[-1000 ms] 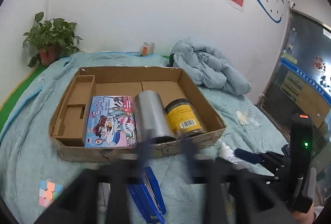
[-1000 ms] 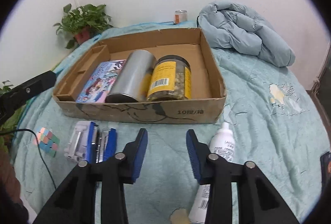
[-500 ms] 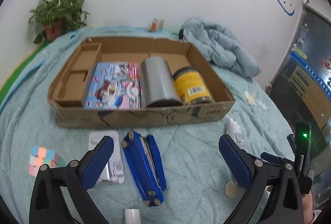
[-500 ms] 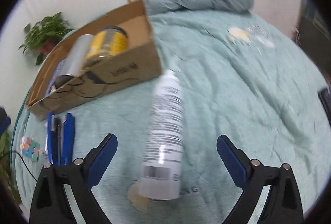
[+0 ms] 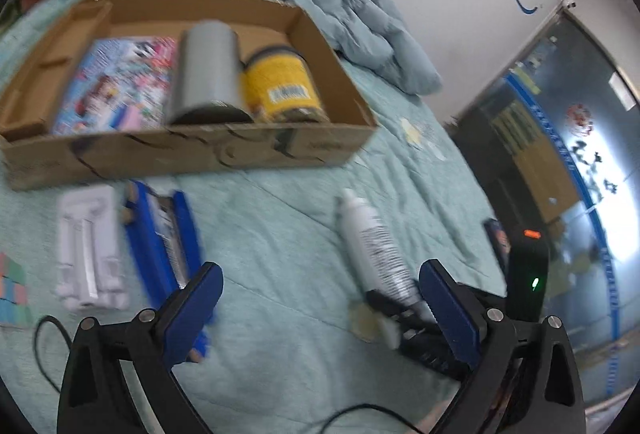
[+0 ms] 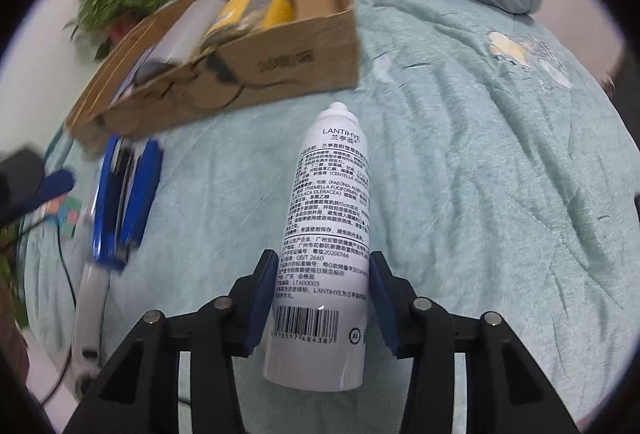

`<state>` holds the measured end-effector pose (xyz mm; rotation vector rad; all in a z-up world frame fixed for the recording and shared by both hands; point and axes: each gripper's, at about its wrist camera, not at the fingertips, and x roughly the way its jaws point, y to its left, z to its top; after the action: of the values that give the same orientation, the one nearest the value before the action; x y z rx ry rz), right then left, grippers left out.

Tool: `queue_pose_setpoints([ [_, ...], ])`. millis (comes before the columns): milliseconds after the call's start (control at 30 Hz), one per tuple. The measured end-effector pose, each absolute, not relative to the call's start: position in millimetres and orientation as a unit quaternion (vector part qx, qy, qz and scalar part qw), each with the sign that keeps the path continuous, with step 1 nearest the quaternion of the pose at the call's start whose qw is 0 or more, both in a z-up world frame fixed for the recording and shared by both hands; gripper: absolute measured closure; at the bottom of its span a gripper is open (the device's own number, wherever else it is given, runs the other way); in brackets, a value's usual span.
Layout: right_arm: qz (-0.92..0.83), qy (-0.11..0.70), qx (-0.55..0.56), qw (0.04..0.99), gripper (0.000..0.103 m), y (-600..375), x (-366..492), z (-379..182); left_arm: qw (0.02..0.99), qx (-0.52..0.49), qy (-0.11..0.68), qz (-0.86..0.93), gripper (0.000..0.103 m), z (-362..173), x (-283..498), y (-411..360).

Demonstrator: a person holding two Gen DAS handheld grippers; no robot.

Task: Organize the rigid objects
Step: 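Move the right tool to the white spray bottle and grasp it, then lift the spray bottle upright with the right tool and carry it over the box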

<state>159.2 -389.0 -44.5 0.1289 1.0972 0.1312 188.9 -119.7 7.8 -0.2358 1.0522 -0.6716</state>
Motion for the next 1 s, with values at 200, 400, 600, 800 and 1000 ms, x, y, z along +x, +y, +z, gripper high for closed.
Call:
queue_pose_setpoints([
  [200,0.198,0.523,0.087,0.824,0.053,-354.3,148.7,-43.3,0.749,-0.129,0.542,-0.359,0.008,-15.9,191.8,-138.1],
  [400,0.217,0.541,0.118,0.804,0.041,-363.9,158.3,-48.4,0.752,-0.116,0.563,-0.323,0.016,-30.3,198.1,-127.0],
  [600,0.271,0.562,0.148,0.767,0.041,-345.3,153.8,-55.1,0.735,-0.087,0.603,-0.296,0.039,-48.5,193.2,-119.8],
  [800,0.240,0.557,0.115,0.787,0.054,-323.1,138.3,-63.8,0.751,-0.039,0.603,-0.268,0.056,-51.0,184.6,-121.4],
  [1000,0.229,0.547,0.114,0.797,0.055,-324.0,132.1,-64.6,0.755,-0.053,0.597,-0.266,0.058,-49.2,183.4,-117.8],
])
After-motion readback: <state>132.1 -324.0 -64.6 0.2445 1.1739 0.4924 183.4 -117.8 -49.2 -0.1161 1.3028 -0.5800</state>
